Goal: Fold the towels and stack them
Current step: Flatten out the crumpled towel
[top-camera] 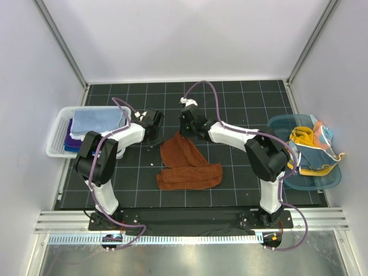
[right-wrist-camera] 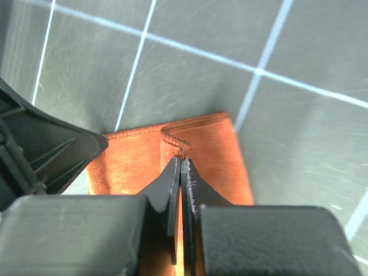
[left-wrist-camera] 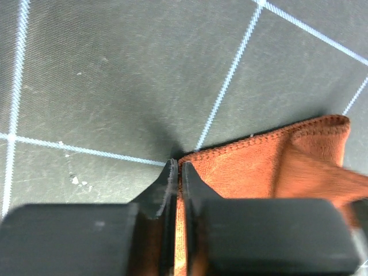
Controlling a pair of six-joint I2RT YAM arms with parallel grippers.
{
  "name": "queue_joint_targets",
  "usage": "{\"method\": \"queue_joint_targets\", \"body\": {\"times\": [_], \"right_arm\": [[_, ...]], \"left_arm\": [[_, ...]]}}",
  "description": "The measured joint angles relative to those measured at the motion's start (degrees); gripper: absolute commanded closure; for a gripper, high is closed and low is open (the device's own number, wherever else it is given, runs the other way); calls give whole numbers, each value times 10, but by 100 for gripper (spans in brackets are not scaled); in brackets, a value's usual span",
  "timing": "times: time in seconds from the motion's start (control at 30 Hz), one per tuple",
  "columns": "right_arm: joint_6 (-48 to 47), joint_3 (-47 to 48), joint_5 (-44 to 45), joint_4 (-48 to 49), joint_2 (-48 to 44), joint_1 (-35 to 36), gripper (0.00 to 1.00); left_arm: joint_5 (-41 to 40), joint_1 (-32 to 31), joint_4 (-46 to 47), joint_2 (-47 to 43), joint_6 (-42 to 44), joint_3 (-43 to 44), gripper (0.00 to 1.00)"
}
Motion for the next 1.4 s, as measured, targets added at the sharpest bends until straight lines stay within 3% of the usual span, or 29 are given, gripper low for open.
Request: {"method": "queue_joint_targets", "body": {"times": [0.07, 0.47, 0.67, 0.83, 1.1, 1.4], "right_arm": [[1, -6, 0, -2, -20, -14, 99], [-23, -47, 35, -47, -138, -86, 99], [-49, -47, 49, -102, -232, -83, 99], [-68, -42, 42, -132, -367, -83, 99], [-79, 51, -10, -183, -502, -83, 99], [-86, 167, -91, -229, -557, -82, 99]], "left_arm": [[8, 0, -1, 4, 6, 6, 100], [24, 0, -55, 14, 96, 113, 100], [25, 0, -137, -62, 169, 178, 100], [35, 0, -219, -160, 230, 264, 100], [122, -7, -347, -271, 304, 429, 100], [242, -13, -410, -315, 335, 588, 100]]}}
